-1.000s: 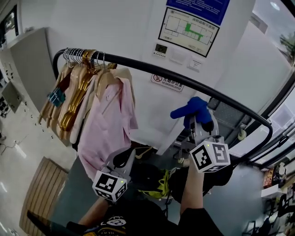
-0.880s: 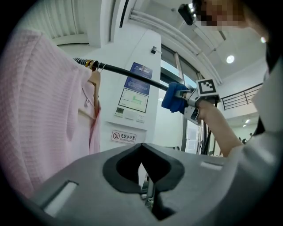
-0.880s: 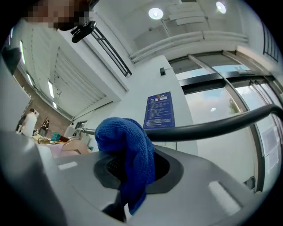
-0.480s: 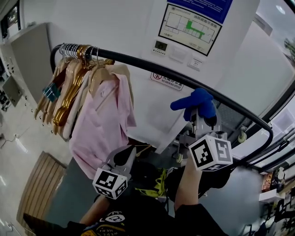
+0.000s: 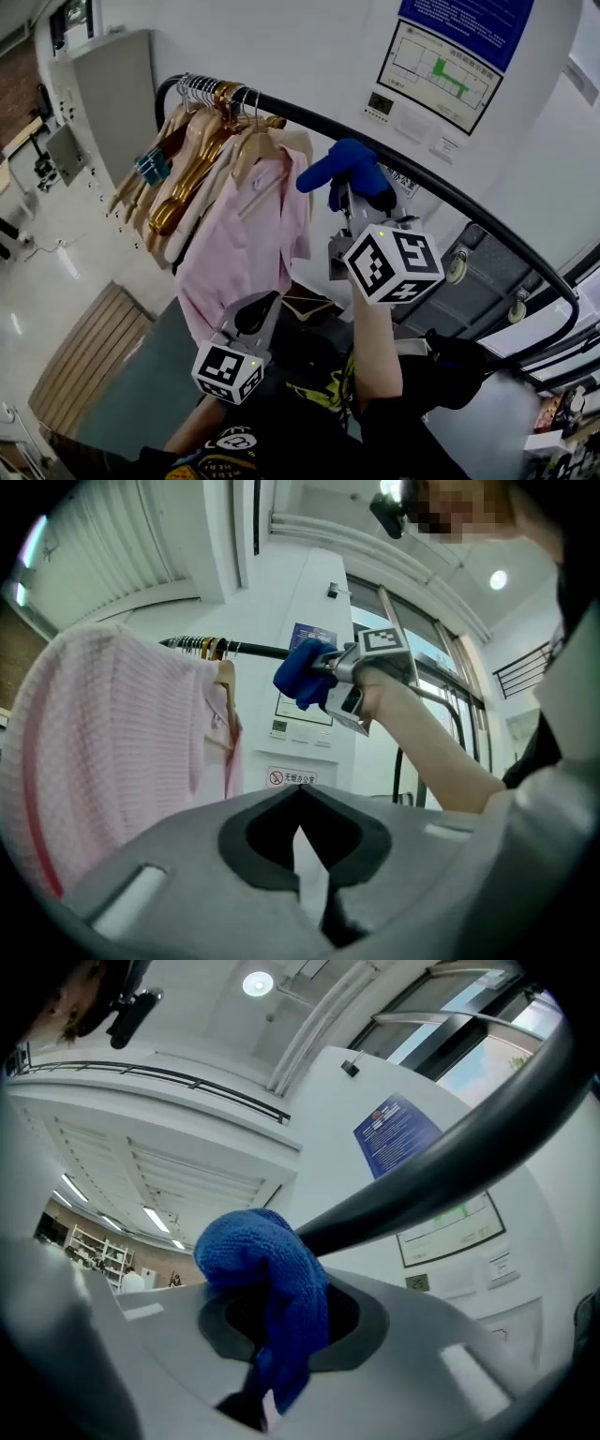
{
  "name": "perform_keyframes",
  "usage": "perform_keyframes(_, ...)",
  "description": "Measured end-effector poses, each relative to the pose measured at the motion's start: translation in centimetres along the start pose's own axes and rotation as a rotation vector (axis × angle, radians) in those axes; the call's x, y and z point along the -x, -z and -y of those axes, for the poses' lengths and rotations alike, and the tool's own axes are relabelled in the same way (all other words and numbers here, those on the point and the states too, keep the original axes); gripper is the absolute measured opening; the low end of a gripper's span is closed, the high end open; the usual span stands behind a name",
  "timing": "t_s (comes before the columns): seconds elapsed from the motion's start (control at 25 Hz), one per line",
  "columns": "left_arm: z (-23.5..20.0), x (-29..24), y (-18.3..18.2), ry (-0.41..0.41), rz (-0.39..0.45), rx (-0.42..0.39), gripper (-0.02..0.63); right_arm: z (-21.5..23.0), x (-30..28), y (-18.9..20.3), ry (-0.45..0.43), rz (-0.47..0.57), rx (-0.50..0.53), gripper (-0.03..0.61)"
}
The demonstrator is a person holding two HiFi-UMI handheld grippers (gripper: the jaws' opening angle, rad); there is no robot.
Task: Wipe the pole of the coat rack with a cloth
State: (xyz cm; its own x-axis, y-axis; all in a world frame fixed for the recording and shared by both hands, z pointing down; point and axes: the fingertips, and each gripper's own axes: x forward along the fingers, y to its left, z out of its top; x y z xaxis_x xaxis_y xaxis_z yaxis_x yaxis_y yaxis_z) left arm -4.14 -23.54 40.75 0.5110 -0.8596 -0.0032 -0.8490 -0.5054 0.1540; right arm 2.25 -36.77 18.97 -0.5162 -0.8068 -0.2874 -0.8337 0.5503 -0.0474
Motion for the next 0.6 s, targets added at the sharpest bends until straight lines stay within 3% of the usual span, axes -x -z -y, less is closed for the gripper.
perform_keyframes(0.36,-2.1,2.0,-0.9,-0.07,0.019,-0.013,0.003,-6.0,-8.0,3.0,-0.152,-0.092,-0.041,0.076)
perform_keyframes(0.6,-1.0,1.3,-0.9,-0.026,0.008,-0.02,0.003,-4.5,-4.9,1.6,-0.154,-0.072,-0.066,0.077)
